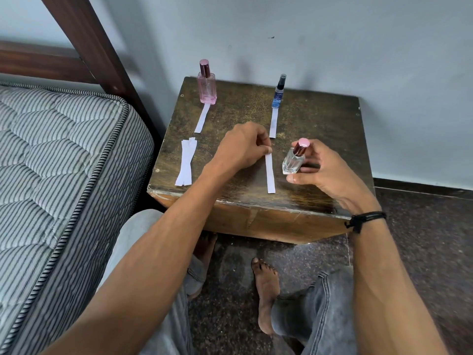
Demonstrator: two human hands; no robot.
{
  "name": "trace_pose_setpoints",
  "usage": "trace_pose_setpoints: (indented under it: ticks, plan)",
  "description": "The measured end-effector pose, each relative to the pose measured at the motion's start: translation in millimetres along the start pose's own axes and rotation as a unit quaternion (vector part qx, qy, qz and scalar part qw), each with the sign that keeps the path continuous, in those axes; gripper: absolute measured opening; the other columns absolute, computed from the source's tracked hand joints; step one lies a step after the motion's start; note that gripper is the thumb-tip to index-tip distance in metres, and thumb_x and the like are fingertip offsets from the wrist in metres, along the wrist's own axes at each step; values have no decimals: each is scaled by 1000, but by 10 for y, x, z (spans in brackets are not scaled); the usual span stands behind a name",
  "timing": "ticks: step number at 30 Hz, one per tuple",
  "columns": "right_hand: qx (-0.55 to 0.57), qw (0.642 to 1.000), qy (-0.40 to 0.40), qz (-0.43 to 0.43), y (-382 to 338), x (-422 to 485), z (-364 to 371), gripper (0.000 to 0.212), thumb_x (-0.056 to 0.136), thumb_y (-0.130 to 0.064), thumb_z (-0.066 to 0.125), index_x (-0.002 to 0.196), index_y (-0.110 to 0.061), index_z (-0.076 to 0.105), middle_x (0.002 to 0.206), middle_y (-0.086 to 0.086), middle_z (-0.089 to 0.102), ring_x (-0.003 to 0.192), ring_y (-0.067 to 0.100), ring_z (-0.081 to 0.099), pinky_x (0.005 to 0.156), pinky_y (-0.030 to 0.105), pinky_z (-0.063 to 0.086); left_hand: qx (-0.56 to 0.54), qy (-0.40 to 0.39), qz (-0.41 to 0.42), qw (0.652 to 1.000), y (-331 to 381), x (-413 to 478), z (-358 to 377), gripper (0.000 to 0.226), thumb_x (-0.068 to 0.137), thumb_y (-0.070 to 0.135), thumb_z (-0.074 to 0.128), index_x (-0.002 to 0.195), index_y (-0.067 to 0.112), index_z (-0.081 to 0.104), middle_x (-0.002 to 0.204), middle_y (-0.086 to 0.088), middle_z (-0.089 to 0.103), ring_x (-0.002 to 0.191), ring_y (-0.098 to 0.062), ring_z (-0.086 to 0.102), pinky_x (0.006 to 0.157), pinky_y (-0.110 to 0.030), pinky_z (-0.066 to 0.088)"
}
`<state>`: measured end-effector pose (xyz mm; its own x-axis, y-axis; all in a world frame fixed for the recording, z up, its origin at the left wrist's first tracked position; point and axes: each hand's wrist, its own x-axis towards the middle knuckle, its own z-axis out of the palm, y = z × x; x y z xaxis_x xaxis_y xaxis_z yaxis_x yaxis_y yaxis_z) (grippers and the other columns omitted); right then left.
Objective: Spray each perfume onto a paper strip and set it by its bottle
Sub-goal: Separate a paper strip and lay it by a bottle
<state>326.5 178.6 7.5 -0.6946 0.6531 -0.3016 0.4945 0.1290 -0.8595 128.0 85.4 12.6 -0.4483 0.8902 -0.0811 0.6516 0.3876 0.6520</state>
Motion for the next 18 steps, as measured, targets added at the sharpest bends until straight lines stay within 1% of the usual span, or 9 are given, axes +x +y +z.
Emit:
trace_pose_setpoints:
  ticks: [2, 4, 6, 8, 9, 11, 13, 16, 18]
  plan:
    - [-19, 999, 29, 40, -40, -53, -41, 57, 72, -11, 91, 118, -26, 61, 115, 1, 68, 104, 14, 67, 89, 29, 53, -24, 0, -14, 1000, -5, 5, -51, 3, 86, 25, 78, 87, 23, 76, 86, 10, 71, 83, -9, 65, 88, -32, 53]
    - [-50, 993, 49, 91, -77, -124, -74, 40, 74, -17, 91, 105, -20, 65, 103, 7, 69, 88, 18, 66, 79, 31, 53, -47, -2, -25, 999, -20, 7, -103, 4, 85, 22, 79, 84, 24, 76, 81, 10, 72, 78, -6, 67, 85, -32, 56]
    - [-86, 987, 33, 130, -89, -176, -64, 27, 76, -23, 90, 94, -12, 72, 90, 11, 73, 74, 18, 64, 71, 30, 53, -72, -6, -41, 997, -36, 13, -150, 5, 85, 20, 79, 84, 23, 76, 77, 9, 74, 73, -4, 69, 79, -30, 59]
    - [-109, 983, -5, 150, -120, -208, -5, 24, 78, -27, 89, 86, -9, 76, 77, 11, 75, 66, 16, 64, 66, 28, 52, -94, -6, -54, 994, -35, 13, -189, 4, 85, 17, 79, 84, 21, 77, 74, 8, 74, 67, -2, 70, 73, -27, 59]
    - [-117, 981, -21, 154, -152, -219, 37, 24, 79, -29, 88, 85, -8, 77, 72, 9, 75, 63, 14, 64, 64, 27, 53, -106, -4, -58, 993, -35, 10, -207, 4, 85, 16, 79, 84, 20, 77, 73, 7, 74, 66, -3, 71, 73, -26, 59]
    - [-128, 979, -34, 152, -210, -219, 123, 25, 81, -31, 87, 83, -9, 77, 67, 5, 75, 61, 13, 67, 67, 32, 56, -133, 0, -60, 989, -44, 9, -237, 5, 83, 12, 80, 83, 16, 77, 74, 4, 75, 68, -7, 74, 76, -32, 63]
    - [-130, 980, -33, 148, -244, -212, 197, 24, 81, -33, 87, 82, -12, 77, 68, 3, 76, 64, 14, 70, 75, 38, 60, -148, -4, -57, 987, -68, 15, -262, 6, 82, 10, 81, 81, 15, 77, 74, 0, 76, 70, -12, 75, 78, -38, 64]
    - [-119, 983, -18, 141, -276, -221, 287, 22, 81, -34, 87, 80, -15, 77, 68, 1, 76, 68, 16, 73, 83, 44, 61, -169, -9, -63, 984, -101, 33, -295, 9, 81, 8, 82, 78, 15, 77, 75, -2, 76, 74, -17, 76, 80, -42, 63]
    - [-115, 984, -4, 137, -304, -233, 328, 19, 82, -34, 86, 81, -18, 77, 68, -1, 76, 72, 17, 76, 86, 45, 62, -180, -9, -66, 981, -121, 40, -319, 10, 80, 8, 83, 76, 15, 77, 74, -4, 77, 76, -20, 77, 81, -44, 63]
